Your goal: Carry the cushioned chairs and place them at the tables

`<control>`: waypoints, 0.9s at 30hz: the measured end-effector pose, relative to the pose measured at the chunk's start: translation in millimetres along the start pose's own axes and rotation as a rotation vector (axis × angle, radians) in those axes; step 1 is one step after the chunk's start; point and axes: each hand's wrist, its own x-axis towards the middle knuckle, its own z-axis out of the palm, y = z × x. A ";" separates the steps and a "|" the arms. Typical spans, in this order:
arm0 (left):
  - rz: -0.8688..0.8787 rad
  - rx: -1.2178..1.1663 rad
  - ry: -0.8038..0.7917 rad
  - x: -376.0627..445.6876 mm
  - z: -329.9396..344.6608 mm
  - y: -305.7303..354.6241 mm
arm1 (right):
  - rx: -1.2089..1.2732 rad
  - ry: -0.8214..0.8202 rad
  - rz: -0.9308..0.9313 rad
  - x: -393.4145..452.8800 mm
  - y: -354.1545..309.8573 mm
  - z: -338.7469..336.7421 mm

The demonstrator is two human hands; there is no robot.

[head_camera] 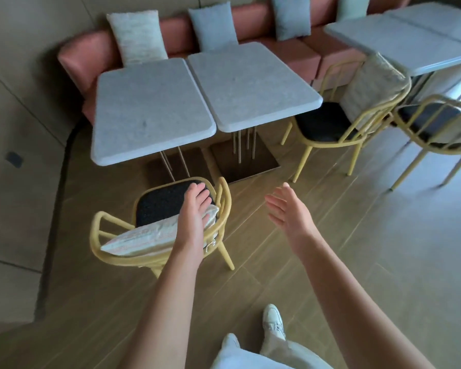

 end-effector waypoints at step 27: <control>0.030 0.196 -0.436 -64.5 344.5 -69.4 | 0.227 0.295 -0.204 -40.4 -101.0 -329.4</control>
